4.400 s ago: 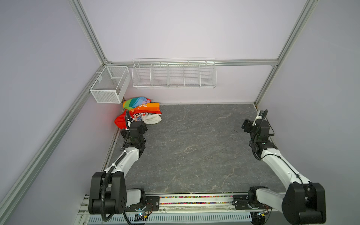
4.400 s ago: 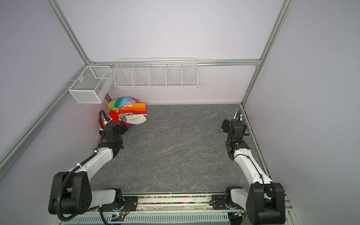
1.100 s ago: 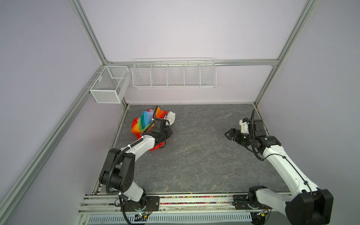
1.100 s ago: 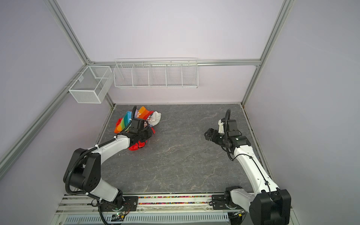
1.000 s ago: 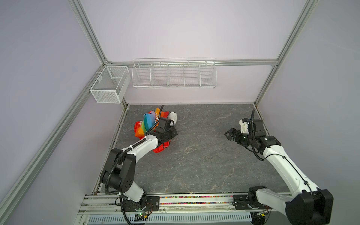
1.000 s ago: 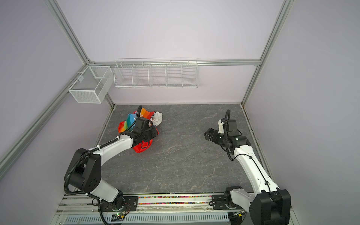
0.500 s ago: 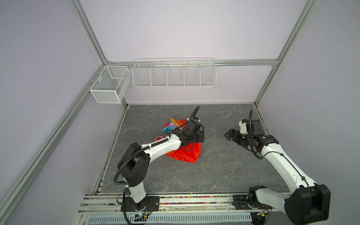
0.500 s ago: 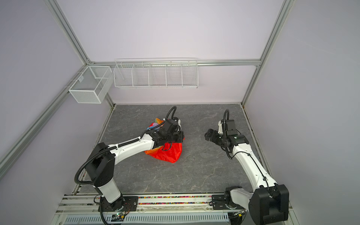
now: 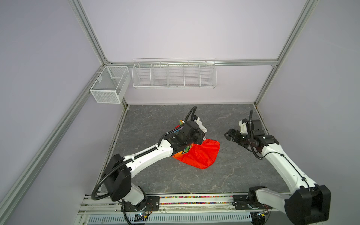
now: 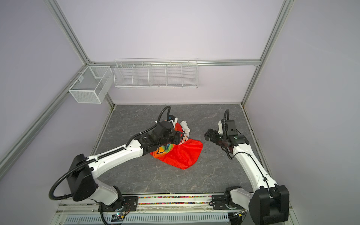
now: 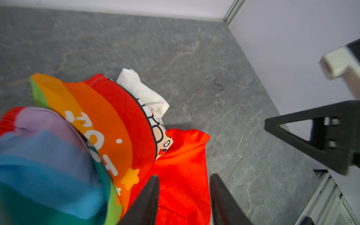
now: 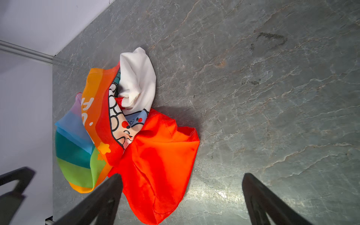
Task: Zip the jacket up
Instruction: 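Grasp the jacket with the left gripper and drag it toward the table center, then grasp the red jacket edge with the right gripper beside the left gripper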
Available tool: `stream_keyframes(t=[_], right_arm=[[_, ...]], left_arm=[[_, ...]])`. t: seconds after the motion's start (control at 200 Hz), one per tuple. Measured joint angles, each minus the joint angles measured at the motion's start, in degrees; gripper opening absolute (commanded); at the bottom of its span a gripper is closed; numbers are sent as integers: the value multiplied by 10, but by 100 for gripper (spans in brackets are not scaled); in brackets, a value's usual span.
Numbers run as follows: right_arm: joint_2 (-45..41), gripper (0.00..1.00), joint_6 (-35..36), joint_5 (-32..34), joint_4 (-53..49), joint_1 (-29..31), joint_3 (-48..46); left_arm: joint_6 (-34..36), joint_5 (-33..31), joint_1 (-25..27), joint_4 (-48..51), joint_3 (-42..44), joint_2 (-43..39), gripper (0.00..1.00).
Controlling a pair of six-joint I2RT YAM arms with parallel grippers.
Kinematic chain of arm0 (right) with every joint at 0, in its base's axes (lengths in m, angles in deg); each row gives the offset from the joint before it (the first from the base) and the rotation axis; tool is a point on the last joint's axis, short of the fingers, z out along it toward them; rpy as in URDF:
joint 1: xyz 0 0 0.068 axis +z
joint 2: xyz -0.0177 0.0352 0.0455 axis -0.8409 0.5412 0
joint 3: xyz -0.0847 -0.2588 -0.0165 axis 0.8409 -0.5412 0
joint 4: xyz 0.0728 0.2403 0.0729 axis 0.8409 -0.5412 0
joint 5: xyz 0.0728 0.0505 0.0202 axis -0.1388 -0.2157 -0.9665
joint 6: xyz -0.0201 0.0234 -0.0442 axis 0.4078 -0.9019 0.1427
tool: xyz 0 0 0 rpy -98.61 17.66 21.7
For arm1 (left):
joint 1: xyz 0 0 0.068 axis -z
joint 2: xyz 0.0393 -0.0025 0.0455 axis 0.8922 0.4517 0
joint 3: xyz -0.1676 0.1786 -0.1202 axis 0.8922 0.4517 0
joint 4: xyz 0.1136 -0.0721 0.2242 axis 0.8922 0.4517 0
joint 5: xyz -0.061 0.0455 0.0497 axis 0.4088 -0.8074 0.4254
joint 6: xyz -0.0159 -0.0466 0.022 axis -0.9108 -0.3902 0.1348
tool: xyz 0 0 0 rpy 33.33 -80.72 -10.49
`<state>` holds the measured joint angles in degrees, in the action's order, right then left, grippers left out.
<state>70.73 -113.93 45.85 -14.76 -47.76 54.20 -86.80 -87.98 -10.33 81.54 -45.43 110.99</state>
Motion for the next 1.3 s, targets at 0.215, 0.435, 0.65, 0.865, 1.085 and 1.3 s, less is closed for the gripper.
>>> stream_keyframes(t=[0.215,0.435,0.65,0.865,1.085,1.3], right_arm=[[-51,94,11,13,6,0,8],[-112,89,24,53,43,0,21],[-87,91,13,91,24,-21,83],[-27,93,5,11,21,-33,85],[8,87,-8,-42,24,-8,36],[61,81,-22,-51,32,35,-15]], left_arm=[[44,-76,0,-19,62,-163,57],[101,-152,0,-81,153,-291,99],[97,-169,-47,-55,147,-331,99],[71,-98,-69,-7,115,-310,88],[49,5,-68,23,84,-188,68],[26,21,-44,47,83,-52,69]])
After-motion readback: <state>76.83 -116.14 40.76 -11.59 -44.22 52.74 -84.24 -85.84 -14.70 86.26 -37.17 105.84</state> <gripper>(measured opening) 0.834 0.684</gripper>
